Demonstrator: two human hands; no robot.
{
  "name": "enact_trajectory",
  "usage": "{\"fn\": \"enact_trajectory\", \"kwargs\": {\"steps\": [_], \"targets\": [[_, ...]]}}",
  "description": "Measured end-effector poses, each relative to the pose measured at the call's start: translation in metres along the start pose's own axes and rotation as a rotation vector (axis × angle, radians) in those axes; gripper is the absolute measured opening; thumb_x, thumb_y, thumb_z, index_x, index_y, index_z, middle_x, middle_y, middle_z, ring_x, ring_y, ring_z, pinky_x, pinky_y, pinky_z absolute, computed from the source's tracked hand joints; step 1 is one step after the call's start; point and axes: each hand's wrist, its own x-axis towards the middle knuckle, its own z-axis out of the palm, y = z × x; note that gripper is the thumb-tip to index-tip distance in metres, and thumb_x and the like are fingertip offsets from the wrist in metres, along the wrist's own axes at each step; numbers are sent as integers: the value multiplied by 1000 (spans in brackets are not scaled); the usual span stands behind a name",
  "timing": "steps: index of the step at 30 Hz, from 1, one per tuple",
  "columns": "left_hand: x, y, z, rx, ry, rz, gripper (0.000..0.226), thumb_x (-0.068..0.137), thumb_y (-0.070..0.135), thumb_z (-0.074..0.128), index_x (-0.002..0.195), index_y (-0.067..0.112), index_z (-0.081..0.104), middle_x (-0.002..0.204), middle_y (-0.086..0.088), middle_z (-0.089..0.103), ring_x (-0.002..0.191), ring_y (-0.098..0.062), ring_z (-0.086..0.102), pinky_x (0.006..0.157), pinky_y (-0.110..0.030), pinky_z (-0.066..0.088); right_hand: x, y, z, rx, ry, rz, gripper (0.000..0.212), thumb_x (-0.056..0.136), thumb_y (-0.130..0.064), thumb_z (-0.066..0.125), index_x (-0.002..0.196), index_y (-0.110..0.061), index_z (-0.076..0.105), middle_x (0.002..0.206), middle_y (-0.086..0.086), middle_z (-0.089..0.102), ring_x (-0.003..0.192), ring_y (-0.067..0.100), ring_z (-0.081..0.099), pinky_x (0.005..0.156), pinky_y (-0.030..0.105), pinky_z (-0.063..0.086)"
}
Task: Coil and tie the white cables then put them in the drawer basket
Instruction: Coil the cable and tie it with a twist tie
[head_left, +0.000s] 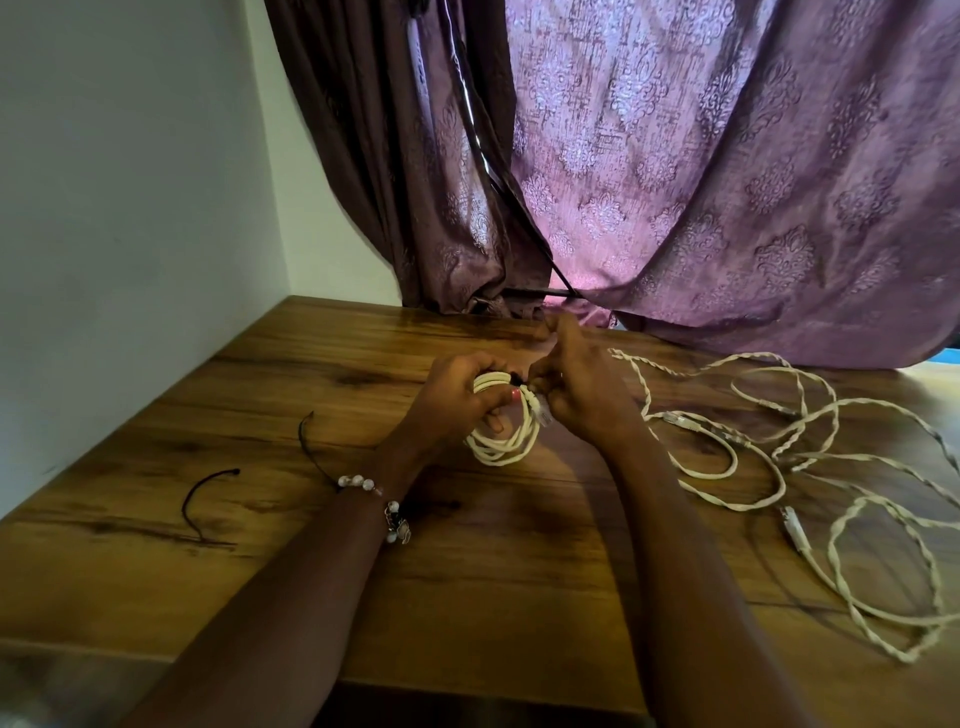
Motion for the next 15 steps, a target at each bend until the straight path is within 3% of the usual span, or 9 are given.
{"fn": "enact_trajectory", "kwargs": {"steps": [4,6,7,9,11,15], "targets": [[3,-4,-1,95,-13,45,21,81,7,71,97,18,65,80,3,68,55,6,62,59,-31,53,-1,0,1,28,-38,19,60,67,15,50,104,-27,29,80,9,70,69,22,67,59,33,53],[2,-4,-1,91,-11,50,20,81,7,71,98,16,66,79,2,68,53,3,62,57,-32,53,-1,0,1,50,-40,41,58,67,16,50,107,-23,35,80,9,68,69,21,66,59,38,55],[1,-2,0,71,-5,44,19,81,6,71,97,15,66,78,2,68,50,-1,63,54,-32,54,-1,1,0,62,-29,50,53,67,18,51,107,-15,43,80,8,66,68,18,64,60,36,54],[0,1,3,-30,14,3,16,82,3,70,96,10,65,75,1,68,45,-11,63,46,-30,53,-1,4,-5,57,12,55,35,70,19,57,97,-3,61,80,7,65,65,2,58,58,20,48],[0,3,6,-131,37,-43,17,81,1,71,96,6,65,75,-8,69,43,-16,62,44,-28,53,-2,7,-9,65,40,52,23,74,16,64,88,-1,71,78,4,68,64,-1,59,59,7,43],[3,1,7,-194,49,-70,22,80,1,71,101,0,63,79,-31,66,42,-17,61,43,-28,53,-3,9,-9,183,81,114,20,78,12,66,88,-3,74,83,8,73,76,-3,62,64,3,44]]}}
